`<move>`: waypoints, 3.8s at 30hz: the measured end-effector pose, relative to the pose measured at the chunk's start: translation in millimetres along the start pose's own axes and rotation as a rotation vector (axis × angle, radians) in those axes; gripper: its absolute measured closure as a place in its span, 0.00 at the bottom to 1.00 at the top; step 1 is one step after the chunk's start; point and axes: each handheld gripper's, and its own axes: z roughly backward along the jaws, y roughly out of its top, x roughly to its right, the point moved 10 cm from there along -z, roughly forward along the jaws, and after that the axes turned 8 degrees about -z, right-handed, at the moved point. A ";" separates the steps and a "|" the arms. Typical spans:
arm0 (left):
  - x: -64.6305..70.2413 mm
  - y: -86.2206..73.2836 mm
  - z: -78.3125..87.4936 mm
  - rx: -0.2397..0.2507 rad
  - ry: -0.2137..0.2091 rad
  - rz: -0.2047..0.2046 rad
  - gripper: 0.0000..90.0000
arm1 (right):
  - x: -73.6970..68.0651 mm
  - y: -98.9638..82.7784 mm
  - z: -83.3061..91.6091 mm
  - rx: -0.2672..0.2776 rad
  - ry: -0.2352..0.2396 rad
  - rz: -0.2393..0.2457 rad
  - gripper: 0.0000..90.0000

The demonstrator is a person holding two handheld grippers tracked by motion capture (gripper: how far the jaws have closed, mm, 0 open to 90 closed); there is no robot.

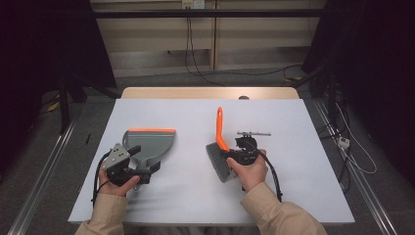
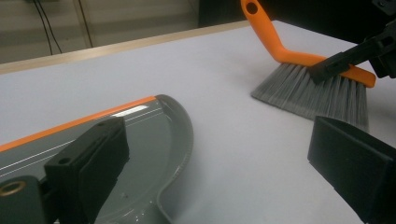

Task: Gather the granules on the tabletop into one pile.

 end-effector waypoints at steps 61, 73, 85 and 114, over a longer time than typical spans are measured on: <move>0.3 -0.1 -3.1 -0.001 -0.004 0.007 0.06 | 14.3 79.8 13.7 0.188 0.108 0.285 0.79; -1.7 -1.3 -1.7 -0.004 0.000 0.008 0.06 | 20.7 82.7 -15.6 0.130 0.158 0.687 0.79; -1.6 -1.8 -1.2 -0.005 0.001 0.009 0.06 | 12.0 56.2 -20.3 0.041 0.234 0.963 0.79; -1.7 -2.0 -1.3 -0.012 0.005 0.001 0.06 | 1.1 28.9 -0.2 0.015 0.294 0.999 0.79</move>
